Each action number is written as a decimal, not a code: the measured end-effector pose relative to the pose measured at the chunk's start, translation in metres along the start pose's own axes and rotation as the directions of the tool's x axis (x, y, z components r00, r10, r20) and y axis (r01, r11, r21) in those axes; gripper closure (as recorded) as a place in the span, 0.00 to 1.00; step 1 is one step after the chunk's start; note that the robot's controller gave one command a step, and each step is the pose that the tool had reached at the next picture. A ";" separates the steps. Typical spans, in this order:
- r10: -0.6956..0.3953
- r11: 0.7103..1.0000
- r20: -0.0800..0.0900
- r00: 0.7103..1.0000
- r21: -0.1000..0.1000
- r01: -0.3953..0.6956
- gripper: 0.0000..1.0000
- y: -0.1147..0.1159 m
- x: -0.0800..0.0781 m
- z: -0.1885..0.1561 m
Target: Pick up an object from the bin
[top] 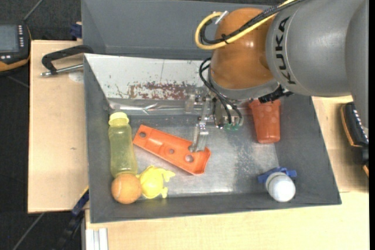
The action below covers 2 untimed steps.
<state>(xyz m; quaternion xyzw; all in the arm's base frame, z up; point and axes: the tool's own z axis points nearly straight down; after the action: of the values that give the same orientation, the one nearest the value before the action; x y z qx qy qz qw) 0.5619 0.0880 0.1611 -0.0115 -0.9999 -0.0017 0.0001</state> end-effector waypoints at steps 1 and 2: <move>0.018 1.000 0.002 1.000 0.000 -0.018 0.00 0.022 0.033 0.024; 0.115 0.993 0.002 0.993 -0.002 -0.115 0.00 0.002 0.038 0.088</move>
Offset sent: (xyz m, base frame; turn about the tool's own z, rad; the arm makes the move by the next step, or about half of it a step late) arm -0.0395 -0.0004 -0.0911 0.1187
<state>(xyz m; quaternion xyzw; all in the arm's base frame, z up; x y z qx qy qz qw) 0.5243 0.0908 0.0726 -0.0690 -0.9976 -0.0027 -0.0009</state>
